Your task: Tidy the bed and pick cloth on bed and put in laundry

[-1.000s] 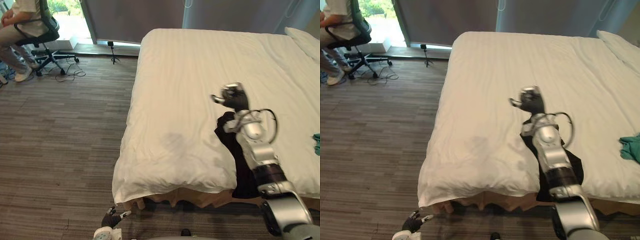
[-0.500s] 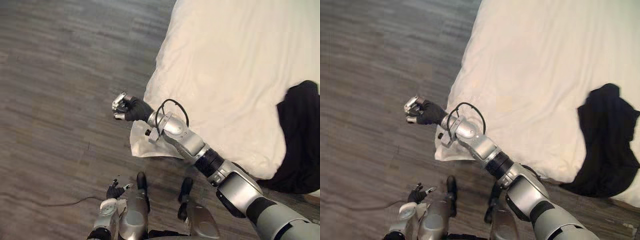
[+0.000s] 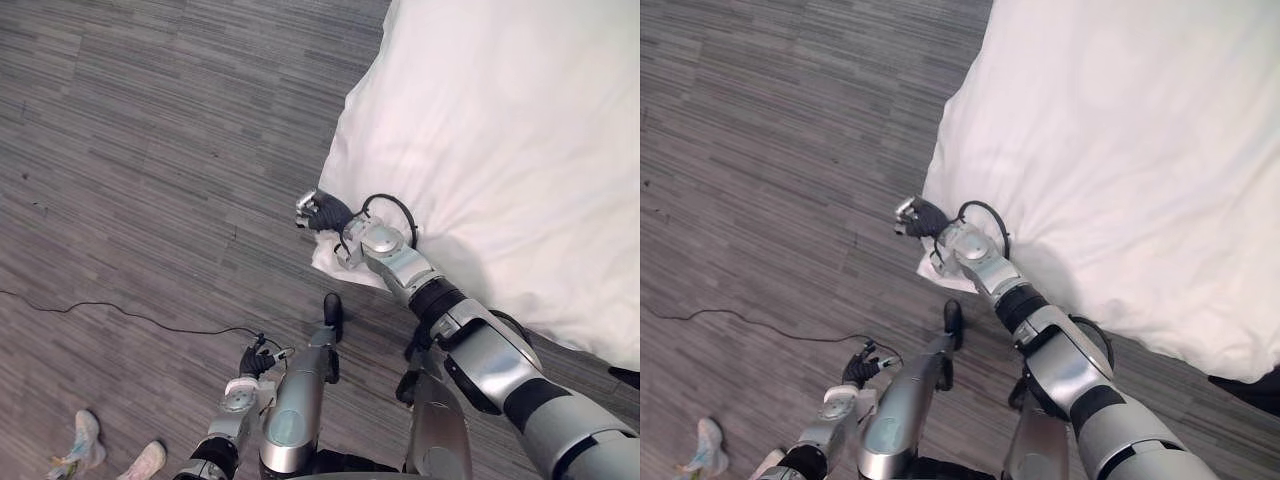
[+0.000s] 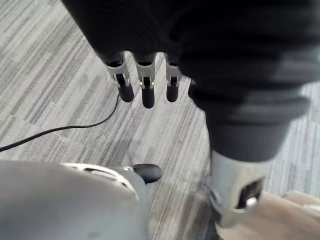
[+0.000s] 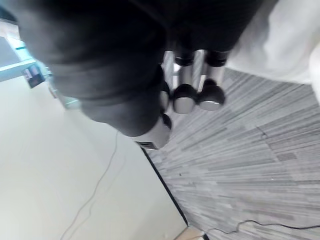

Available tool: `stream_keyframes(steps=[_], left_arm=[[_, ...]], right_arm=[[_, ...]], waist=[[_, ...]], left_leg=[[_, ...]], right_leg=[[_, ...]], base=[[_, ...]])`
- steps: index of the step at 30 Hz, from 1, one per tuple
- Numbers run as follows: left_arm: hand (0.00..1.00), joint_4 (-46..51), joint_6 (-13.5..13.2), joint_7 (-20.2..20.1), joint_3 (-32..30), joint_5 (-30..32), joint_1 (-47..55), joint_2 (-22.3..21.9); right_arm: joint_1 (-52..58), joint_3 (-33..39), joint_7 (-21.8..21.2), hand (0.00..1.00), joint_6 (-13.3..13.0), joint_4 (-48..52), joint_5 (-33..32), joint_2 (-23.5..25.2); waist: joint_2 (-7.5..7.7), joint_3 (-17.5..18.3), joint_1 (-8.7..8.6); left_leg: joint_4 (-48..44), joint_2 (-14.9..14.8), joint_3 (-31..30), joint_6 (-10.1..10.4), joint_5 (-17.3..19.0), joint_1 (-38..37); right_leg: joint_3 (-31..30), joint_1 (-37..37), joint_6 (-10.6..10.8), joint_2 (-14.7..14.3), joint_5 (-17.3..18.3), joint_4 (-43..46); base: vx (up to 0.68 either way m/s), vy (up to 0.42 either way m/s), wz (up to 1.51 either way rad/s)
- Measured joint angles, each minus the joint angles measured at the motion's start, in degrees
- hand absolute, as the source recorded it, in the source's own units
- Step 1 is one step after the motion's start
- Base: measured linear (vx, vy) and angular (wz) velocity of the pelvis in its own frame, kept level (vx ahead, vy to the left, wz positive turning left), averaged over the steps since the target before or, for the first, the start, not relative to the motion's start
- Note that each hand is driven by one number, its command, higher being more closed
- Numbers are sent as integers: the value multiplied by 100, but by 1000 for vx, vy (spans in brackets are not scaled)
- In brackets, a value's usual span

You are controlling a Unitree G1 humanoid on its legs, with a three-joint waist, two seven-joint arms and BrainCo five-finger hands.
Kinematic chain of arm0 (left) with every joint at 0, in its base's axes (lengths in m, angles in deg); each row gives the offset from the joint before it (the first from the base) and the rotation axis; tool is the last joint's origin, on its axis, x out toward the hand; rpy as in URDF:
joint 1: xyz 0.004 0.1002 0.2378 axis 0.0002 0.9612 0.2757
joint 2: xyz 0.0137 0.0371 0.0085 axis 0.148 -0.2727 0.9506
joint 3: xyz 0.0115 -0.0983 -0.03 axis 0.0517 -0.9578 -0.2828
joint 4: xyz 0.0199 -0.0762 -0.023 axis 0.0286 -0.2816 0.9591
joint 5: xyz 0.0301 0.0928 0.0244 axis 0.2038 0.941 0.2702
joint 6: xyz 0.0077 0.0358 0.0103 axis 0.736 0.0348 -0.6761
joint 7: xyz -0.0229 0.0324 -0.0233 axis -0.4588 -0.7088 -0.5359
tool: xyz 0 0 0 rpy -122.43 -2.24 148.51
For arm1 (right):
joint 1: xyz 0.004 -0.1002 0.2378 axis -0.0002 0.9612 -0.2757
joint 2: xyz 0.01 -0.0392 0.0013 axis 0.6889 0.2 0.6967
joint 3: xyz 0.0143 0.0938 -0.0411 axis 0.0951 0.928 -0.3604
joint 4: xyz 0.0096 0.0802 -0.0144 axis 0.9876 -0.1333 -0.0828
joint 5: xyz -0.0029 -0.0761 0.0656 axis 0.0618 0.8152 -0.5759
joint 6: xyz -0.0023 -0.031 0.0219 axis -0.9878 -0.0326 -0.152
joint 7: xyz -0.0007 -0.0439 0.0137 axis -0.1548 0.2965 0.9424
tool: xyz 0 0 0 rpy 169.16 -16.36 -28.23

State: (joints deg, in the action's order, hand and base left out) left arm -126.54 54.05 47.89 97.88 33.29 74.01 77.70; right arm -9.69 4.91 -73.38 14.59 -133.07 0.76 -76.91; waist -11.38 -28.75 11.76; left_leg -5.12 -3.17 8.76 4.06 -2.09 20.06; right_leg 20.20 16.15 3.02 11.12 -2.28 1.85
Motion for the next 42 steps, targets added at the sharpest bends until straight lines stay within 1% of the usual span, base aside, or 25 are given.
stream_keyframes(steps=[2,4,5,7,8,11,12,13,14,16,18,19,20,22,23,25,29,30,32,33,35,36,38,39,42], left_arm=[[0,-1,-88,-99,95,-4,48,4],[0,9,-181,-118,87,-1,124,32],[0,21,-293,-144,18,5,219,67],[0,24,-317,-164,-62,4,296,71],[0,91,-334,-260,-217,5,421,78],[0,127,-248,-365,-528,13,579,111],[0,112,-178,-385,-638,23,616,140],[0,87,-103,-389,-713,62,668,182],[0,61,-63,-386,-736,108,697,211],[0,-233,139,-355,-941,408,851,434],[0,-428,256,-324,-949,646,861,547],[0,-481,278,-303,-976,717,873,594],[0,-564,278,-263,-1037,818,871,573],[0,-570,278,-234,-1036,861,872,516],[0,-578,286,-234,-1028,869,866,368],[0,-574,284,-236,-970,869,866,262],[0,-658,303,-243,-862,867,873,166],[0,-671,350,-249,-861,865,880,170],[0,-671,387,-251,-858,857,874,170],[0,-668,386,-250,-853,841,850,170],[0,-662,388,-241,-803,784,707,180],[0,-648,385,-240,-754,719,453,181],[0,-618,386,-233,-680,673,278,178],[0,-608,385,-216,-671,630,227,174],[0,-551,372,-145,-661,461,238,174]], right_arm=[[-33,65,-128,100,-4,-457,-39,-92],[-42,323,-215,100,-37,-763,-89,-104],[18,677,-457,100,-94,-996,-283,-167],[144,993,-633,100,-121,-995,-315,-227],[329,1227,-937,100,-170,-888,-343,-355],[832,1347,-1345,100,-270,-227,-349,-543],[1253,1297,-1468,100,-310,391,-349,-578],[1687,1132,-1496,100,-371,985,-339,-569],[1894,993,-1454,100,-387,1273,-337,-556],[2882,417,-1111,100,-414,2747,-347,-281],[3445,345,-938,100,-437,3609,-552,-165],[3633,344,-869,100,-442,4015,-657,-143],[3800,369,-763,100,-450,4697,-947,-127],[3875,480,-692,100,-454,5320,-1265,-81],[3836,668,-611,100,-518,5929,-1622,-45],[3683,910,-521,100,-590,6133,-1919,58],[3372,1321,-153,100,-552,6105,-2556,117],[3216,1426,111,100,-464,5991,-2595,118],[2972,1593,333,100,-383,5666,-2585,138],[2736,1680,460,100,-356,5328,-2574,143],[2331,1908,535,100,-318,4808,-2520,124],[1827,2256,560,100,-319,4197,-2513,50],[1460,2484,557,100,-316,3631,-2513,-138],[1257,2602,532,100,-314,3024,-2516,-327],[1301,2785,482,100,-302,1796,-2510,-581]], waist=[[-70,48,27],[-79,54,24],[-78,54,4],[-74,51,-45],[-55,38,-129],[87,-57,-268],[177,-84,-311],[323,-38,-367],[421,9,-405],[1027,481,-622],[1319,842,-708],[1428,1023,-743],[1543,1253,-868],[1600,1415,-918],[1594,1645,-977],[1570,1727,-989],[1492,1843,-993],[1472,1834,-1000],[1414,1795,-1009],[1334,1711,-1022],[1302,1518,-1032],[1164,1135,-1036],[1025,787,-1042],[916,546,-1017],[807,374,-987]], left_leg=[[0,15,-24,0,0,-4],[1,33,-25,0,0,-11],[12,81,-34,0,0,-48],[15,118,-55,-1,3,-78],[90,175,-60,-7,9,-178],[157,262,44,-72,0,-443],[265,276,152,-90,-5,-649],[390,285,225,-61,16,-840],[463,285,278,-59,10,-937],[831,200,559,4,-42,-1376],[969,108,725,69,-42,-1641],[1039,70,809,96,-41,-1749],[1102,16,847,124,-37,-1909],[1102,-30,964,159,-9,-2017],[1103,-72,998,183,12,-2057],[1103,-112,1098,199,0,-2173],[1103,-156,1106,201,1,-2286],[1103,-161,1102,201,0,-2275],[1102,-156,1095,206,-10,-2191],[1100,-142,1091,193,-29,-2107],[989,-136,1067,177,-36,-1920],[717,-131,997,149,13,-1610],[543,-119,943,139,37,-1385],[484,-121,940,122,11,-1263],[510,-140,947,97,-69,-1184]], right_leg=[[43,-20,6,11,-4,1],[46,-22,62,31,-39,-4],[40,-38,127,61,-101,-12],[20,-64,154,77,-175,-51],[-12,-211,196,101,-305,-182],[-103,-503,235,149,-490,-427],[-195,-631,263,155,-540,-476],[-231,-747,283,153,-570,-540],[-262,-794,296,145,-573,-581],[-544,-925,289,5,-559,-697],[-668,-1043,266,-101,-503,-697],[-721,-1080,260,-150,-490,-697],[-785,-1173,206,-215,-456,-697],[-846,-1232,163,-249,-429,-697],[-900,-1235,156,-296,-430,-696],[-943,-1317,153,-331,-433,-695],[-949,-1416,152,-386,-431,-695],[-954,-1404,148,-389,-435,-695],[-961,-1321,113,-385,-467,-694],[-981,-1234,92,-378,-508,-689],[-993,-1027,81,-346,-517,-522],[-1005,-751,77,-287,-484,-285],[-1009,-563,76,-234,-454,-145],[-1022,-439,83,-227,-458,-94],[-1091,-325,50,-282,-498,-97]], base=[[-119,15,8],[-133,46,1],[-117,56,0],[-133,84,3],[-126,113,0],[-123,128,-18],[-76,68,-36],[-87,76,-40],[-46,38,-55],[29,-25,-69],[96,-62,-51],[127,-79,-43],[104,-63,-32],[87,-50,-28],[81,-48,-26],[79,-47,-20],[33,-37,-5],[0,0,0],[-59,-20,0],[-87,-17,-1],[-136,-7,9],[-220,-7,22],[-167,-10,15],[-111,-20,0],[-35,-24,-8]])
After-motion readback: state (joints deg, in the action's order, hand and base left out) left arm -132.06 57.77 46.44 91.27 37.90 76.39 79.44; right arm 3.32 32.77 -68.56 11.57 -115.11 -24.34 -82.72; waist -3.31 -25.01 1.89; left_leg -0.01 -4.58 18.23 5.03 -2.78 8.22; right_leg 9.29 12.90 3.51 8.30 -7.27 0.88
